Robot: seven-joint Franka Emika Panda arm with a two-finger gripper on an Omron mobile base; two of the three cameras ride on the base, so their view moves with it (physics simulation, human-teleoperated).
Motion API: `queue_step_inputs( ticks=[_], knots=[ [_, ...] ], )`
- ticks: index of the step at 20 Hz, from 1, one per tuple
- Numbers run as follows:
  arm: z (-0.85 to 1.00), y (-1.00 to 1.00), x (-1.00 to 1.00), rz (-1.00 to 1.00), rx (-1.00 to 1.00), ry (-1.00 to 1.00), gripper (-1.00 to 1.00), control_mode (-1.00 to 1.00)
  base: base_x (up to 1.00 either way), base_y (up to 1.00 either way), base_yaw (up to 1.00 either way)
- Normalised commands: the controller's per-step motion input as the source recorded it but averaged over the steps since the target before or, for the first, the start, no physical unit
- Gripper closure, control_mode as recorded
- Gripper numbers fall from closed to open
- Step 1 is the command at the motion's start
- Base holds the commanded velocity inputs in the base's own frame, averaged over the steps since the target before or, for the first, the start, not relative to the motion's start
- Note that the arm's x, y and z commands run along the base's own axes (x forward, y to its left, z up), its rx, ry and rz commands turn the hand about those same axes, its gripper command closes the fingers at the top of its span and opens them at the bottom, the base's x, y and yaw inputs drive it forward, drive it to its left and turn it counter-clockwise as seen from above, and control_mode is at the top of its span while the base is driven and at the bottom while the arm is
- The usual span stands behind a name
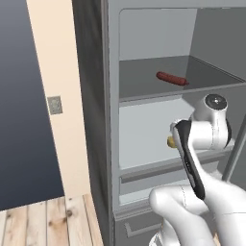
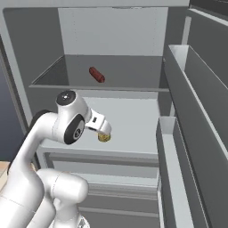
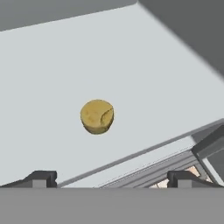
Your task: Retrieve the sausage and cheese from the fridge and place them on the cutting board on the counter.
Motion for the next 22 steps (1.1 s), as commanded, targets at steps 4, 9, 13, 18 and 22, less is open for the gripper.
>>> queue_step_inputs(
  ticks=[4,9,13,18,22],
  knots=[
    [-0.17,0.08,0.4,0.0,0.0,0.03,-1.0,-1.0,0.0,0.0,0.0],
    [-0.31,0.04,0.44,0.0,0.0,0.05,-1.0,-1.0,0.0,0.0,0.0],
    [-0.27,0.0,0.4,0.0,0.0,0.08,-1.0,-1.0,0.0,0.0,0.0],
    [-0.3,0.0,0.42,0.0,0.0,0.08,-1.0,-1.0,0.0,0.0,0.0],
    [-0.39,-0.01,0.29,0.0,0.0,0.04,-1.0,-1.0,0.0,0.0,0.0]
  ],
)
